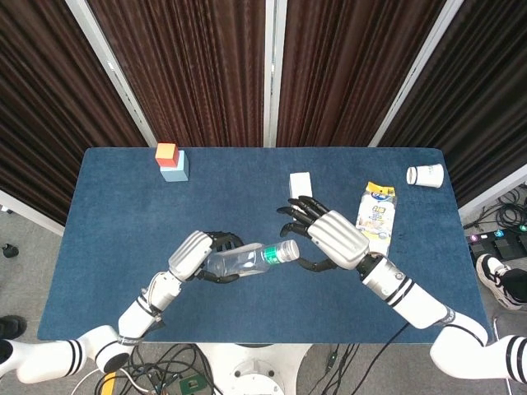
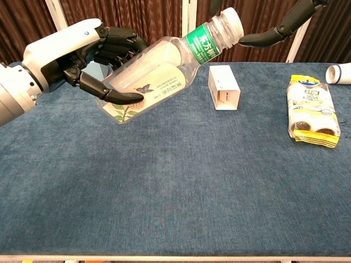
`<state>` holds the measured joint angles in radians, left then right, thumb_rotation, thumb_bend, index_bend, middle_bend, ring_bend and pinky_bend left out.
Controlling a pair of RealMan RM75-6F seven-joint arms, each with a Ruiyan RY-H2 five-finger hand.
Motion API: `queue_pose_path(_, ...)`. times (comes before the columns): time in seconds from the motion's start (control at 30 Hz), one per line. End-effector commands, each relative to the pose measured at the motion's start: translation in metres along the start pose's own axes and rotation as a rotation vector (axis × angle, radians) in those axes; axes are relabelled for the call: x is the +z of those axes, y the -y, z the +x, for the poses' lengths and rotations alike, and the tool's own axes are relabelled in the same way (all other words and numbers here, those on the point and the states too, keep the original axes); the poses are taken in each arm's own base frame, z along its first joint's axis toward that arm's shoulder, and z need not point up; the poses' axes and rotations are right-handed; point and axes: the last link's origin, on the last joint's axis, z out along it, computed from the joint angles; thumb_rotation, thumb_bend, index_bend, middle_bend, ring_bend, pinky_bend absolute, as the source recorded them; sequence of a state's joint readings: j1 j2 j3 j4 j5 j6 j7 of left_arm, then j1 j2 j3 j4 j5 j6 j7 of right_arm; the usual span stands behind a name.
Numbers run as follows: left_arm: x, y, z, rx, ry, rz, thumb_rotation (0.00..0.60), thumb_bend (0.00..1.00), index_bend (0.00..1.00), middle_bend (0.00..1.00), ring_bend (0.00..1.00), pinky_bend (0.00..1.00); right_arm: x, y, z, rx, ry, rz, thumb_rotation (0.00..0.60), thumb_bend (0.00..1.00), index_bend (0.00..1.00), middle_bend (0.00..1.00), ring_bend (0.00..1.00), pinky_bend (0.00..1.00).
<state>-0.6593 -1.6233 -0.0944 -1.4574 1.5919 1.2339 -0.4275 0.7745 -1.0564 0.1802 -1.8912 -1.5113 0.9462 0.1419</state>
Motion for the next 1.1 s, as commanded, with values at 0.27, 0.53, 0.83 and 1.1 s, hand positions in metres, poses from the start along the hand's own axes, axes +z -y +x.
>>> queue_pose_path(0.27, -0.001, 0.002, 0.0, -0.001, 0.003, 0.006, 0.6, 0.44, 0.56, 0.55, 0.48, 0.6, 0.001, 0.0, 0.0, -0.001, -0.007, -0.003, 0.6, 0.31, 0.44, 0.16, 0.0, 0.0)
queue_pose_path(0.53, -0.002, 0.005, 0.003, 0.01, 0.003, 0.016, 0.6, 0.44, 0.56, 0.55, 0.48, 0.6, -0.002, -0.001, 0.002, -0.004, -0.022, -0.01, 0.6, 0.35, 0.51, 0.18, 0.0, 0.0)
queue_pose_path(0.83, -0.009, 0.044, 0.012, 0.332, 0.121, 0.147, 0.6, 0.44, 0.56, 0.55, 0.48, 0.56, -0.019, -0.021, 0.006, -0.022, 0.005, -0.101, 0.6, 0.36, 0.51, 0.18, 0.0, 0.0)
queue_pose_path(1.1, -0.015, 0.074, 0.001, 0.594, 0.247, 0.307, 0.6, 0.44, 0.54, 0.52, 0.42, 0.46, -0.028, -0.037, -0.015, -0.047, 0.151, -0.18, 0.6, 0.35, 0.51, 0.18, 0.0, 0.0)
